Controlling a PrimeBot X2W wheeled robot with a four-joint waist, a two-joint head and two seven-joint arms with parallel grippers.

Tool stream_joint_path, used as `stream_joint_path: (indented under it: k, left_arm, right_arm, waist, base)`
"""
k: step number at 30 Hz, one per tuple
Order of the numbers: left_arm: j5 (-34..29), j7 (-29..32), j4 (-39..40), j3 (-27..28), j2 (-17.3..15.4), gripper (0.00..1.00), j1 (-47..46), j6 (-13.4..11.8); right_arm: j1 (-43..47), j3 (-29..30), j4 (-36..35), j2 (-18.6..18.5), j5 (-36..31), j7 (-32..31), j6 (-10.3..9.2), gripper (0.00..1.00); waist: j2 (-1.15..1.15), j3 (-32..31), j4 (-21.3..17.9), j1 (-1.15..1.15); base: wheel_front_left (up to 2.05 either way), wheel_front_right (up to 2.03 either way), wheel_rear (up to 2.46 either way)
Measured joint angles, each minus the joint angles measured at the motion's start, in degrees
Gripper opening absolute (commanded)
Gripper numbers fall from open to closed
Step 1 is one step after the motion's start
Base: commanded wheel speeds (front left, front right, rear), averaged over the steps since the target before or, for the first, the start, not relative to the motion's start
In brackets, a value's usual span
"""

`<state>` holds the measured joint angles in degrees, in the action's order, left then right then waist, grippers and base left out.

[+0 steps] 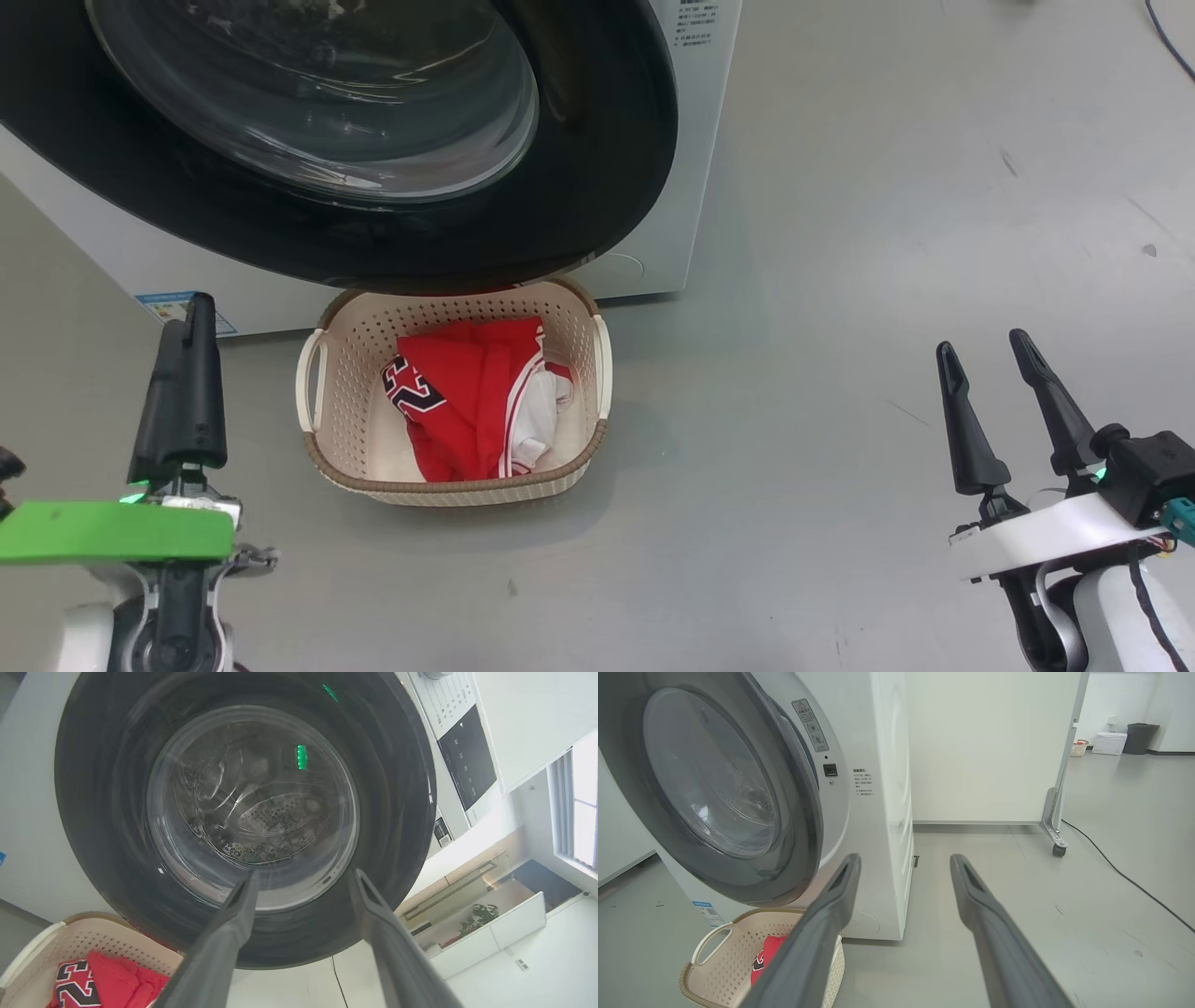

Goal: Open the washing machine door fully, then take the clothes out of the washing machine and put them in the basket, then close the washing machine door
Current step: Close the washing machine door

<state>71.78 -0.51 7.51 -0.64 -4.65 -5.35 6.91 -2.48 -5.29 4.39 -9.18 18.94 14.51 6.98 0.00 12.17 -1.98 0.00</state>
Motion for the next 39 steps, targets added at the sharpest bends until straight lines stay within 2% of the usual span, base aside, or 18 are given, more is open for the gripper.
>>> stream_joint_path:
  k: [10,11,12,13,22,25,34,39]
  left_arm:
    - [-24.0,-10.3,-0.1,-3.2,-5.0,1.0,3.6,-0.1]
    - [-26.1,-10.9,-0.7,-3.4,-5.4,1.0,3.9,-0.7]
    - [-29.8,-12.3,-1.6,-3.9,-5.4,1.0,4.6,-2.6]
    - [-29.8,-12.3,-1.6,-3.9,-5.4,1.0,4.6,-2.6]
    - [-39.7,-12.7,-3.6,-7.3,-5.0,1.0,8.1,-9.8]
    - [-42.0,-12.7,-4.2,-8.3,-4.5,1.0,9.0,-11.4]
    - [-44.7,-13.1,-6.2,-10.5,-1.8,1.0,11.1,-12.4]
    - [-45.2,-13.2,-7.0,-10.6,-1.6,1.0,11.9,-12.7]
  right_arm:
    - [0.0,0.1,-0.1,-0.3,-0.5,0.0,0.0,1.0]
    - [0.0,0.1,0.0,-0.3,-0.5,0.0,0.0,1.0]
    - [0.1,0.1,0.2,-0.3,-0.7,0.0,0.0,1.0]
    - [0.1,0.1,0.2,-0.3,-0.7,0.0,0.0,1.0]
    - [1.9,-0.2,0.7,0.0,-1.5,0.0,0.0,1.0]
    - [2.9,-0.3,1.1,0.2,-1.6,0.0,0.0,1.0]
    - [5.4,-0.6,2.1,0.9,-2.0,0.0,0.0,1.0]
    - [6.2,-0.5,2.2,1.2,-2.4,0.0,-0.03,1.0]
  waist:
    - [0.0,-1.1,0.2,0.0]
    - [0.0,-1.2,0.2,0.0]
    - [0.0,-1.8,0.2,0.0]
    - [0.0,-1.8,0.2,0.0]
    - [0.0,-4.0,0.2,0.0]
    - [0.0,-4.8,0.1,0.0]
    - [0.0,-7.2,0.2,0.0]
    - [0.0,-8.1,0.4,0.0]
  base:
    - [0.0,0.0,0.0]
    - [0.0,0.0,0.0]
    - [0.0,0.0,0.0]
    - [0.0,0.0,0.0]
    - [0.0,0.0,0.0]
    - [0.0,0.0,0.0]
    - [0.0,0.0,0.0]
    - [0.0,0.0,0.0]
